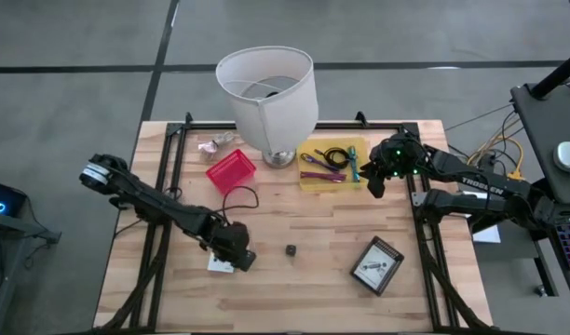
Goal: Pick and place items into bin
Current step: Put the card reader box into the black bin
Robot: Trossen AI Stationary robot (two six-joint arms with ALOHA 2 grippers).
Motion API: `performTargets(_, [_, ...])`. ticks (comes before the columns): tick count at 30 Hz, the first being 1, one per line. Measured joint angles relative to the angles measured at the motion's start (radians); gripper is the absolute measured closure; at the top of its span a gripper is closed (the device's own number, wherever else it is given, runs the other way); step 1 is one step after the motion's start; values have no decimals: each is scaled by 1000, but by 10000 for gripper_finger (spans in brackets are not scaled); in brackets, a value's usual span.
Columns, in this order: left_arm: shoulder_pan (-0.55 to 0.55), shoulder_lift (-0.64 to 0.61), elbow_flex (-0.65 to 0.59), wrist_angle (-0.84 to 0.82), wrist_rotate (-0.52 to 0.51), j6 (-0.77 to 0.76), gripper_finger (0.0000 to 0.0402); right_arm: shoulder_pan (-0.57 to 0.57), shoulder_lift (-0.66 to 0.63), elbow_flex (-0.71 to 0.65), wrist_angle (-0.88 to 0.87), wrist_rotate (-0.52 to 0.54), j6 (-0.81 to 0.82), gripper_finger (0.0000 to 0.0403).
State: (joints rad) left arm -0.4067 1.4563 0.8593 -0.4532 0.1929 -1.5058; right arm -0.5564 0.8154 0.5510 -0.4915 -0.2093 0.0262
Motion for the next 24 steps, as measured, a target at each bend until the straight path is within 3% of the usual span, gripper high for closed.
performTargets(5, [-11,44,0,-24,0,-18,185,0,0,0,0,0,-1,317])
performTargets(8, [-14,79,0,-47,-14,-76,163,0,0,0,0,0,-1,314])
performTargets(24, [-27,155,8,-48,-82,-150,160,0,0,-1,0,0,0,326])
